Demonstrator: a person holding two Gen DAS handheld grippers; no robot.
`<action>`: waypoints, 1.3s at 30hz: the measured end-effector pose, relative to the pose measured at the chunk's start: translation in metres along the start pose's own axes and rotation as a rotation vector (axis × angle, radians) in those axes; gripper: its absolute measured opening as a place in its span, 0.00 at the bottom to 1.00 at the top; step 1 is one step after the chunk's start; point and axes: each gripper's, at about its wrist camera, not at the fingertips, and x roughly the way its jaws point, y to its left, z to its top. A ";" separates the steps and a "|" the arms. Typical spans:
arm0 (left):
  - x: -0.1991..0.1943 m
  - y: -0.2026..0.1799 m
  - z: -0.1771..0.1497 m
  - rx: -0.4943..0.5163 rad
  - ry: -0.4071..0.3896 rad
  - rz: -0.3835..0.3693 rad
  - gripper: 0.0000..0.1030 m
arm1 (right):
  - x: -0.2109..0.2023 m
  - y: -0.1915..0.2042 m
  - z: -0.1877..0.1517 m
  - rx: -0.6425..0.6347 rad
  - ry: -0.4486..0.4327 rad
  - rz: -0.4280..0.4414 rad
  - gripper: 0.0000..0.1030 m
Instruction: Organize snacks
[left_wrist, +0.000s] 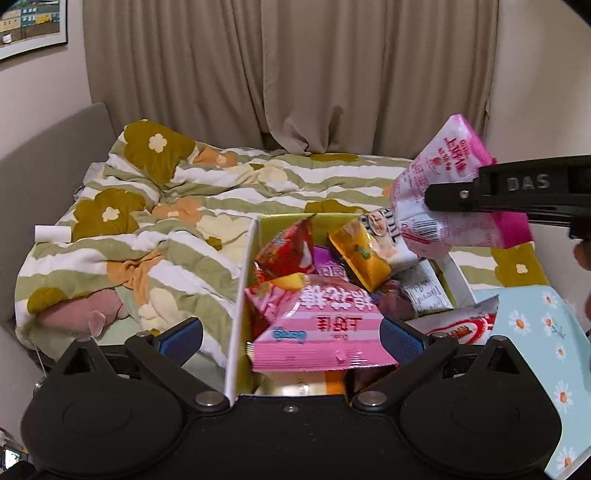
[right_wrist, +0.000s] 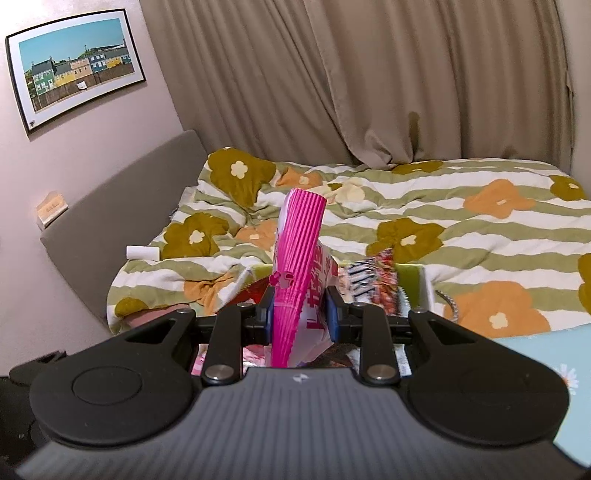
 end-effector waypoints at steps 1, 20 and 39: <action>0.000 0.005 0.001 -0.006 -0.005 -0.001 1.00 | 0.003 0.002 0.002 -0.003 0.002 0.002 0.40; -0.028 -0.018 -0.014 -0.027 -0.027 0.063 1.00 | -0.013 -0.009 -0.021 0.015 0.031 -0.014 0.99; -0.135 -0.105 -0.067 0.041 -0.178 0.082 1.00 | -0.197 -0.043 -0.091 -0.094 -0.028 -0.319 1.00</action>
